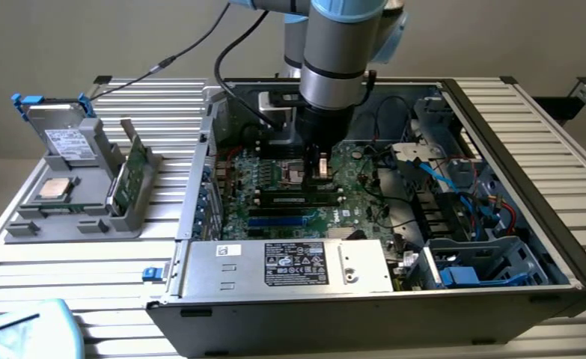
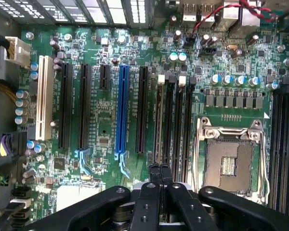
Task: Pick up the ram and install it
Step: 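Press down the ram until it locks into place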
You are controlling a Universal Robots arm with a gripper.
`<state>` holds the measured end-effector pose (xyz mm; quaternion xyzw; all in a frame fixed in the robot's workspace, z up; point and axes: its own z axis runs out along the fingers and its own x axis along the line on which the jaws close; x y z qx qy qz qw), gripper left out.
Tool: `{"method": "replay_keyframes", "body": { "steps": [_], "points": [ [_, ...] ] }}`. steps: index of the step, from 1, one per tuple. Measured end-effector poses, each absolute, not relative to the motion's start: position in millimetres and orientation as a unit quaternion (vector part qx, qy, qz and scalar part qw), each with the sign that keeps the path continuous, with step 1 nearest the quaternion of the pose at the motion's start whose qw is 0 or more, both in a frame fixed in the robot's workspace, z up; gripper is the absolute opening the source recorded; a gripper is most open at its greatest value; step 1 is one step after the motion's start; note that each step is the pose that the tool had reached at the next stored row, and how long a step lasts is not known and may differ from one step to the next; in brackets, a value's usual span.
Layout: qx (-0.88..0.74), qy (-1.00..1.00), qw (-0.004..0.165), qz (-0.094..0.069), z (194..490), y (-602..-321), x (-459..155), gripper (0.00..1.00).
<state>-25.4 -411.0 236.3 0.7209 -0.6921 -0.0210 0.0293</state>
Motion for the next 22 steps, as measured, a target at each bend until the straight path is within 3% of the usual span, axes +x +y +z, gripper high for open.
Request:
{"method": "replay_keyframes", "body": {
  "steps": [22],
  "points": [
    [0.721, -0.692, 0.029, -0.021, 225, -411, -35, 0.11]
  ]
}}
